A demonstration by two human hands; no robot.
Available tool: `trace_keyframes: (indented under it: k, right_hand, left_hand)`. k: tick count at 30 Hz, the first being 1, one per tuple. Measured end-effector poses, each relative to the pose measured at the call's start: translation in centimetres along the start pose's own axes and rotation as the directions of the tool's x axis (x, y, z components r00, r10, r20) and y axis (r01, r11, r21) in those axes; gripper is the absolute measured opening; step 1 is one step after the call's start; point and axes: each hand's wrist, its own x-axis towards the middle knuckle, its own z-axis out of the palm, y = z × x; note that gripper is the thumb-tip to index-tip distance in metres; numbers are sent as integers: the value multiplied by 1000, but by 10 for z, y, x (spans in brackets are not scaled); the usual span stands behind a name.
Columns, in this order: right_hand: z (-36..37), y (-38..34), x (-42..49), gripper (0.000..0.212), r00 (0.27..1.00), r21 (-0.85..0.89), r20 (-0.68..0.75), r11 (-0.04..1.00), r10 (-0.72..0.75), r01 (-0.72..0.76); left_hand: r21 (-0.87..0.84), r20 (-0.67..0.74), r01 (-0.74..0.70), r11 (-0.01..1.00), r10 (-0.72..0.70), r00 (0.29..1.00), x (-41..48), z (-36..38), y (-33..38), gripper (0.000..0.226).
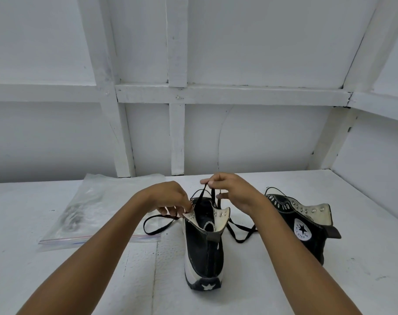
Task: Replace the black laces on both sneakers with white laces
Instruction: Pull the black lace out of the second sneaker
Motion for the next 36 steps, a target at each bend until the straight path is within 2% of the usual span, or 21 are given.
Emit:
trace_keyframes:
  k: [2,6,8,10,12,15,17,20,23,25,27,28,30,32,34,36]
  right_hand:
    - [-1,0,0,17,999,106,-23,994,31,-29]
    - [5,4,2,20,969,-103,-245,993,31,-58]
    - [9,6,2,19,976,-195,-219,980,-13,-30]
    - [10,5,2,15,992,-308,-125,951,-33,-7]
    - [12,4,4,11,999,-412,-26,911,20,-29]
    - [14,6,10,7,995,-481,-23,871,100,-99]
    - [15,6,11,5,996,-475,-26,875,89,-91]
    - [15,0,8,12,1000,-370,-14,929,26,-29]
    - [13,-5,10,18,997,-200,-71,980,-41,26]
    - [12,-7,12,21,995,48,-80,997,-58,62]
    - [12,-10,12,22,997,332,-78,942,-22,47]
    - [10,-11,12,22,996,362,-90,932,0,33]
    - [9,-11,12,20,992,219,-122,976,33,-6]
    - [9,-8,11,13,991,-85,-130,996,29,-40]
    - [10,-4,10,13,997,-368,-74,929,26,-51]
    - [14,0,9,12,997,-520,5,852,74,-61]
  left_hand:
    - [3,-5,-8,1000,8,1000,1,0,-2,9]
    - [-5,-5,-10,1000,10,1000,3,1,-1,8]
    - [-8,-6,-7,1000,7,1000,4,1,-1,11]
    - [-9,-8,-10,1000,10,1000,4,1,0,11]
    - [-10,-7,-19,1000,19,1000,3,1,-1,11]
    - [-6,-7,-31,1000,31,1000,4,0,-3,10]
    - [-10,-9,-33,999,33,999,5,1,-5,9]
    - [-16,-8,-32,999,31,999,5,0,-8,9]
    - [-13,-7,-31,999,31,999,5,0,-7,18]
    - [-9,-10,-34,999,34,999,6,-1,-8,21]
    - [-6,-8,-36,999,36,999,6,-1,-8,21]
    - [-7,-7,-37,999,37,999,6,-1,-9,20]
    - [-9,-7,-37,999,37,999,6,-1,-10,21]
    - [-12,-8,-36,999,36,999,6,0,-11,22]
    - [-8,-9,-37,999,37,999,5,0,-10,21]
    - [-6,-10,-36,999,36,999,5,0,-9,20]
